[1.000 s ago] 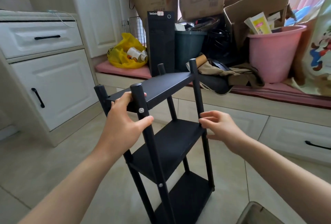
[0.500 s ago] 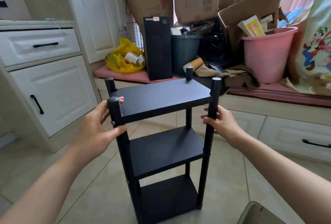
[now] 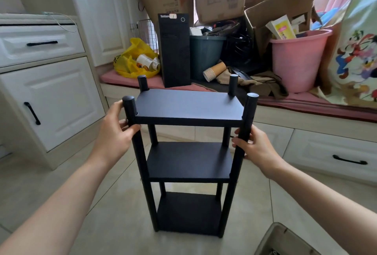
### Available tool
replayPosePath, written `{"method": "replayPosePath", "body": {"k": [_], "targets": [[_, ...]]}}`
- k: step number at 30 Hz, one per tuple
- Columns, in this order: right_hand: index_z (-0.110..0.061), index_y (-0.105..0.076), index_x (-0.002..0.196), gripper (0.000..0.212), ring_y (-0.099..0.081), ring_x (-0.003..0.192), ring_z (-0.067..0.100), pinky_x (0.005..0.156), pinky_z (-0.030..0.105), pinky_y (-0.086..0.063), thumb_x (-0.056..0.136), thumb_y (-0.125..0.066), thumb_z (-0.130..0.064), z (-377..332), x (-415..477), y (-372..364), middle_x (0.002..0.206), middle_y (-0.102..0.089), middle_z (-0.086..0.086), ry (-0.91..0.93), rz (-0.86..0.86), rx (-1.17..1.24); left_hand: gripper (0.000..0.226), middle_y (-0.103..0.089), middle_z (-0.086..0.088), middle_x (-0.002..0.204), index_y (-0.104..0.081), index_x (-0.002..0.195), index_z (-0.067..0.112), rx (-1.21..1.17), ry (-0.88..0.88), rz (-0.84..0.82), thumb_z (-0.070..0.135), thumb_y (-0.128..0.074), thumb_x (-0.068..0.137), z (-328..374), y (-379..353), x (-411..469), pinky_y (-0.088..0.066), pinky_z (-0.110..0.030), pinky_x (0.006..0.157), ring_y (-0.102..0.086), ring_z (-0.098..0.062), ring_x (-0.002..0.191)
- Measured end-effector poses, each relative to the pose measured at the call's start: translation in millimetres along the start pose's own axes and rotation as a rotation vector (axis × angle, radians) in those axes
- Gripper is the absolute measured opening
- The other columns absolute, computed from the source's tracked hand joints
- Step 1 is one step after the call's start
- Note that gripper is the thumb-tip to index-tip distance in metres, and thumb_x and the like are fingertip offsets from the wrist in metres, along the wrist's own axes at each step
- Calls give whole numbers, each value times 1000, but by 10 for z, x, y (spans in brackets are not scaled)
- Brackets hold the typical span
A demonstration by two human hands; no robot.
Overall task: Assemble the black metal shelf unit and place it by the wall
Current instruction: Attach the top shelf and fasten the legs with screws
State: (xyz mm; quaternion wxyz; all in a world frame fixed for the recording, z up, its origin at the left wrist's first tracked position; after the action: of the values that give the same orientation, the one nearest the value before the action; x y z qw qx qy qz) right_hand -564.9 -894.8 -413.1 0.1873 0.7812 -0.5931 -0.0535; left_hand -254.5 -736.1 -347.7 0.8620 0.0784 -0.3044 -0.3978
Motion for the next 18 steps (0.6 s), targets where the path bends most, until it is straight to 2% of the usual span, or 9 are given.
{"method": "replayPosePath", "body": {"k": [2, 4, 8, 10, 12, 13, 16, 18], "targets": [[-18, -58, 95, 13, -67, 95, 29, 88, 49, -55, 91, -65, -7, 29, -72, 69, 95, -68, 6, 2, 7, 2, 58, -64, 1, 127, -49, 138, 23, -1, 7, 2, -5, -68, 91, 1, -76, 46, -47, -1, 71, -67, -7, 101], [-18, -58, 95, 12, -66, 95, 29, 85, 45, -55, 92, -65, -10, 59, -138, 141, 95, -68, 7, 15, 1, 7, 60, -63, 0, 125, -48, 141, 19, -7, 5, -2, -7, -67, 90, 28, -156, 71, -47, 0, 71, -64, 0, 95], [-25, -61, 101, 12, -67, 99, 21, 86, 40, -56, 94, -64, -15, 97, -302, 205, 100, -68, 1, 35, -59, 39, 61, -60, 0, 126, -46, 145, 12, -11, -11, 38, -8, -67, 91, 75, -247, 88, -45, 2, 73, -59, 6, 94], [-28, -62, 103, 13, -68, 98, 18, 87, 40, -56, 95, -63, -17, 95, -383, 193, 101, -69, -2, 44, -82, 49, 60, -60, 1, 124, -47, 145, 12, 0, -10, 77, -6, -67, 91, 82, -274, 92, -43, 3, 73, -60, 4, 93], [-29, -62, 104, 14, -68, 97, 16, 88, 40, -56, 96, -63, -18, 77, -444, 171, 102, -71, -4, 49, -93, 69, 55, -62, 2, 122, -51, 142, 12, 45, 9, 137, -2, -68, 92, 93, -281, 79, -44, 1, 73, -63, -7, 94], [-29, -62, 104, 14, -68, 98, 15, 89, 39, -56, 96, -62, -17, 66, -464, 157, 103, -71, -5, 46, -99, 80, 51, -64, 1, 121, -54, 139, 12, 93, 16, 179, 1, -70, 92, 102, -269, 62, -44, -3, 75, -63, -11, 95], [-29, -63, 106, 15, -68, 100, 14, 89, 36, -55, 96, -62, -18, 47, -488, 124, 104, -71, -5, 32, -122, 88, 38, -72, -8, 112, -62, 123, 10, 349, 25, 284, 13, -77, 88, 148, -203, 35, -48, -32, 76, -67, -27, 91], [-29, -63, 106, 14, -67, 101, 13, 89, 34, -55, 96, -63, -18, 34, -486, 118, 104, -71, -6, 18, -138, 96, 33, -71, -7, 99, -59, 109, 10, 450, 125, 281, 20, -79, 86, 131, -153, 56, -48, -39, 73, -65, -34, 89]]}}
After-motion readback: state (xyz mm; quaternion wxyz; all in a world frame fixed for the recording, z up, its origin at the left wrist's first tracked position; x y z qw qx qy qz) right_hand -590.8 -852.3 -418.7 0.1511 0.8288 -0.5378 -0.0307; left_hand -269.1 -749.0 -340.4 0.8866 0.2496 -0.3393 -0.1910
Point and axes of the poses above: each hand's wrist, its own x-axis towards the middle knuckle, its own y-axis out of the back of the hand, z = x × y, the point moved 7 cm from there along x, towards the middle knuckle
